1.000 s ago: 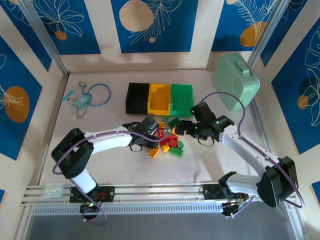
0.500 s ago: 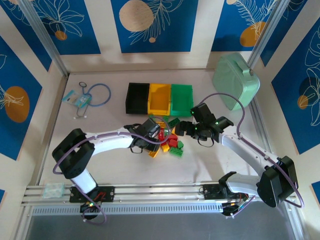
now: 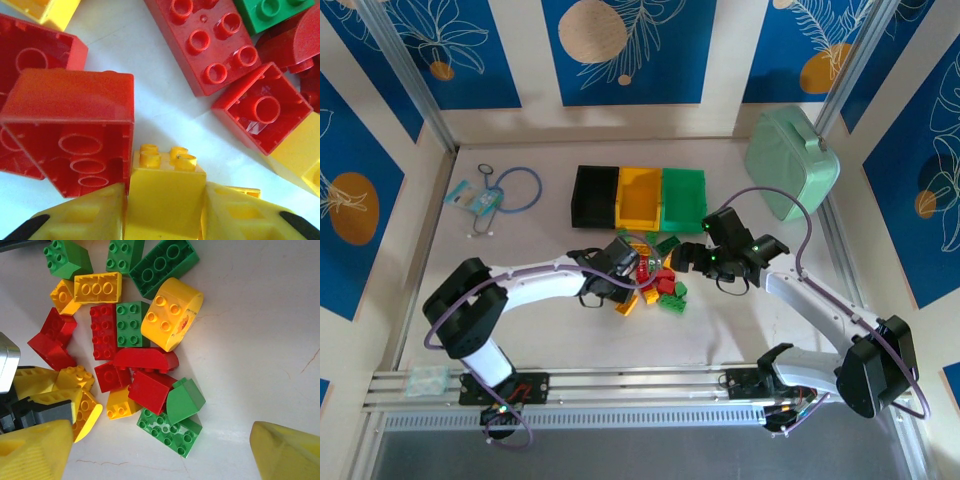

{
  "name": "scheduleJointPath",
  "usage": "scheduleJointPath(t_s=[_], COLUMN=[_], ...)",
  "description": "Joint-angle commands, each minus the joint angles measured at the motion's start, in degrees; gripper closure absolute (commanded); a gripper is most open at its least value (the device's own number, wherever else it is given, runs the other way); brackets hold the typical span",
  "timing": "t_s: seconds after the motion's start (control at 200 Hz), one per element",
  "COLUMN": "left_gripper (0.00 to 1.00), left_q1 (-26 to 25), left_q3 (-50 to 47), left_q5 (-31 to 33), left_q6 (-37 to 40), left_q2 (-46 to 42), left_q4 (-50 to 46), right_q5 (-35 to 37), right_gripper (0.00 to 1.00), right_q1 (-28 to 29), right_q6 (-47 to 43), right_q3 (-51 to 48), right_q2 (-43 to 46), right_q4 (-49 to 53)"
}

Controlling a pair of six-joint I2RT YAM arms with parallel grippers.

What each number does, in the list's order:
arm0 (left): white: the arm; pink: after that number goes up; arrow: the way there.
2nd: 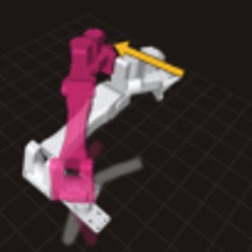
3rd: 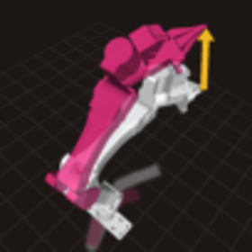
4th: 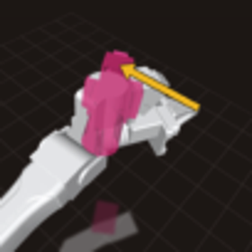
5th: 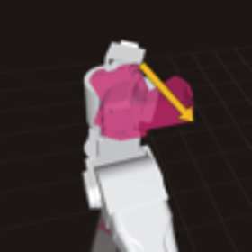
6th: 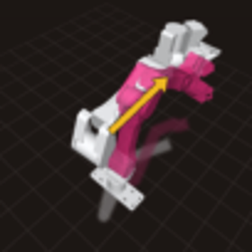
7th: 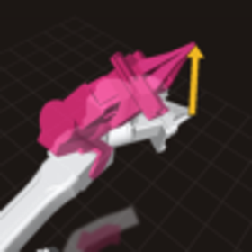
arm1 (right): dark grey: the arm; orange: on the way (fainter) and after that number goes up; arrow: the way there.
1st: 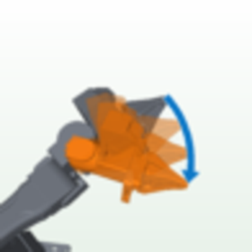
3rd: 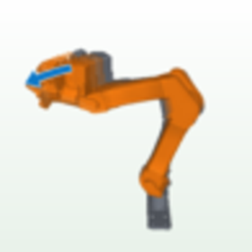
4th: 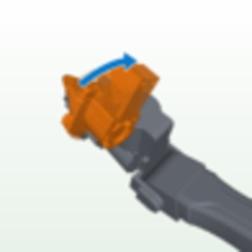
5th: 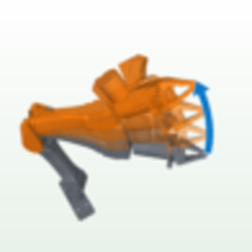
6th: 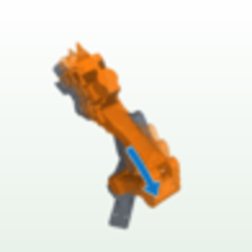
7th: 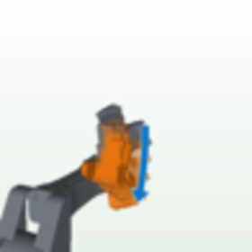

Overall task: Sort the legos into containers by color
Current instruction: Separate the lego at the bottom-center of the table.

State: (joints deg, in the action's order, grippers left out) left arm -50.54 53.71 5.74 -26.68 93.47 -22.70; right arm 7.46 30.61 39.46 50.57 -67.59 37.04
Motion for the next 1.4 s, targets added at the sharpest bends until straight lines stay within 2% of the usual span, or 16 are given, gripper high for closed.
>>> scheduleJointPath(t_s=[0.0,0.24,0.495,1.101,1.146,1.201,1.236,1.396], left_gripper=[0.61,0.61,0.61,0.59,0.57,0.42,0.37,0.34], left_q1=[-0.6,-0.4,0.1,-0.5,-0.5,-0.5,-0.5,-0.4], left_q3=[1.1,5.9,10.7,-0.3,-0.5,-0.6,-0.5,-0.9], left_q5=[1.4,3.0,1.9,-2.2,-2.1,-2.1,-1.8,-0.7], left_q6=[0.6,3.2,4.7,-1.4,-1.5,-1.4,-1.4,-1.1], left_q2=[-3.0,-3.8,0.1,-1.9,-2.1,-2.3,-2.3,-3.0], left_q4=[-3.3,-5.5,-6.7,-2.8,-2.6,-2.9,-3.3,-4.2], right_q5=[-1.1,-1.1,-0.4,-2.6,-2.5,-2.4,-2.3,-2.1], right_gripper=[0.08,0.08,0.08,0.09,0.09,0.09,0.09,0.09], right_q1=[-0.3,-0.4,-0.4,0.0,0.2,0.3,0.4,0.5], right_q6=[0.7,0.6,0.8,0.7,0.6,0.5,0.5,0.8], right_q3=[-0.5,-0.4,-1.5,-2.2,-2.0,-1.8,-1.8,-2.0], right_q2=[1.3,1.4,2.7,1.3,1.2,1.1,1.1,1.4], right_q4=[0.3,0.5,0.8,-1.4,-1.4,-1.3,-1.1,-1.0])
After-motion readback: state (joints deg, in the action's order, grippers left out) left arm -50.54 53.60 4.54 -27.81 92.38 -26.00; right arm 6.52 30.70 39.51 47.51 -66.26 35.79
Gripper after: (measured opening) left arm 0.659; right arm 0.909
